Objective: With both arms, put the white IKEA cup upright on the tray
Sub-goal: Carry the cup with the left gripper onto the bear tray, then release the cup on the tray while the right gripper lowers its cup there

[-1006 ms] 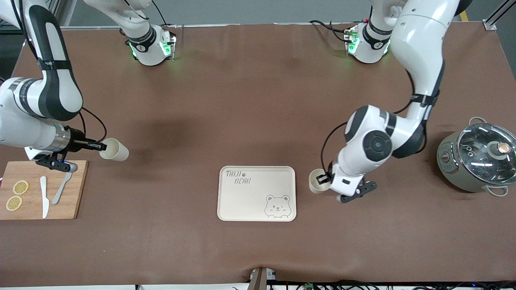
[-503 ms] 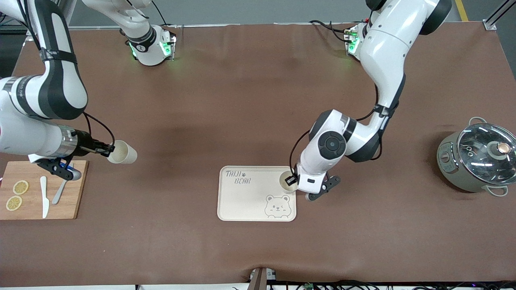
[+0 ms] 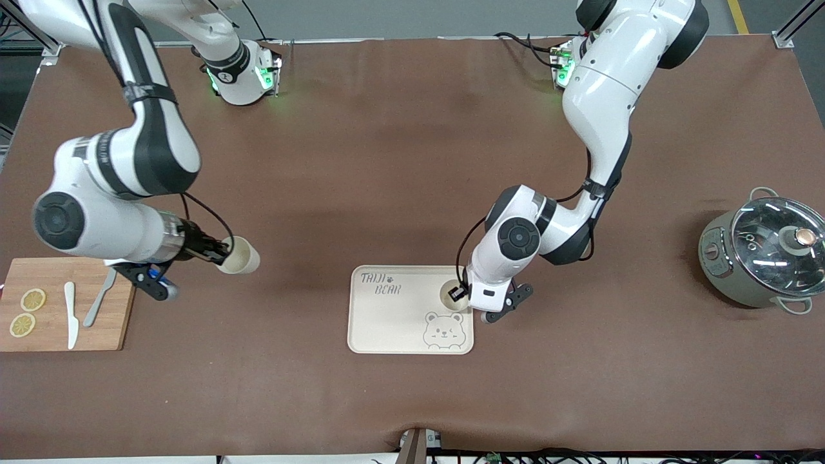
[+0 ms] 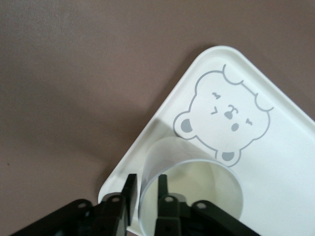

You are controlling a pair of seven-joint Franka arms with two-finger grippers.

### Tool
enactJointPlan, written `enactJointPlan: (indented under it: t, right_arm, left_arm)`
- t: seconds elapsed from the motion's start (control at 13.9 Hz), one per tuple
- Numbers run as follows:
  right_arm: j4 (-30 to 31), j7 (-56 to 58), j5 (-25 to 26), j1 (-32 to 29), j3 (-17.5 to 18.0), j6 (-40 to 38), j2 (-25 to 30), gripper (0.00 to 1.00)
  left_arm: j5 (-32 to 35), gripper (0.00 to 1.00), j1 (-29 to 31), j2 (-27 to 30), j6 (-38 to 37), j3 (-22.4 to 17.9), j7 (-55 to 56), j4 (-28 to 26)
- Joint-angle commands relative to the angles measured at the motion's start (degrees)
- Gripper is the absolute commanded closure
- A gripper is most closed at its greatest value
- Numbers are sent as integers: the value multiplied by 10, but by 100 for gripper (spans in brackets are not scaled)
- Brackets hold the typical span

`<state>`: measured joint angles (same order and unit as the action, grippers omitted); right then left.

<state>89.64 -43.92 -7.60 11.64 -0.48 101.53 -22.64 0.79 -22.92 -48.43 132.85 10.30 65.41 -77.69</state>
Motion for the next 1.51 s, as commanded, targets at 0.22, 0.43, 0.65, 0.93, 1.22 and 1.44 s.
enactJointPlan:
  t: [0.22,0.43,0.65,0.93,1.22,1.44]
  right_arm:
    - [-94,-178,-47,83,-5,9,-84,100]
    - [-125,-287,-49,123,-5,83,-133,100]
    - [-134,-337,-49,152,-3,165,-171,100]
    - [-134,-389,-49,184,5,254,-214,100]
    - [-134,-399,-49,191,6,265,-238,100]
    - [-134,-400,-49,195,6,265,-244,100]
  left_arm:
    - [16,0,10,50,-26,-11,4,10]
    - [62,0,38,108,-102,-17,-33,7]
    - [64,0,61,154,-186,-18,-109,6]
    - [64,0,106,206,-264,-18,-214,5]
    - [64,0,146,264,-354,-17,-297,2]
    - [63,0,168,308,-412,-16,-359,3]
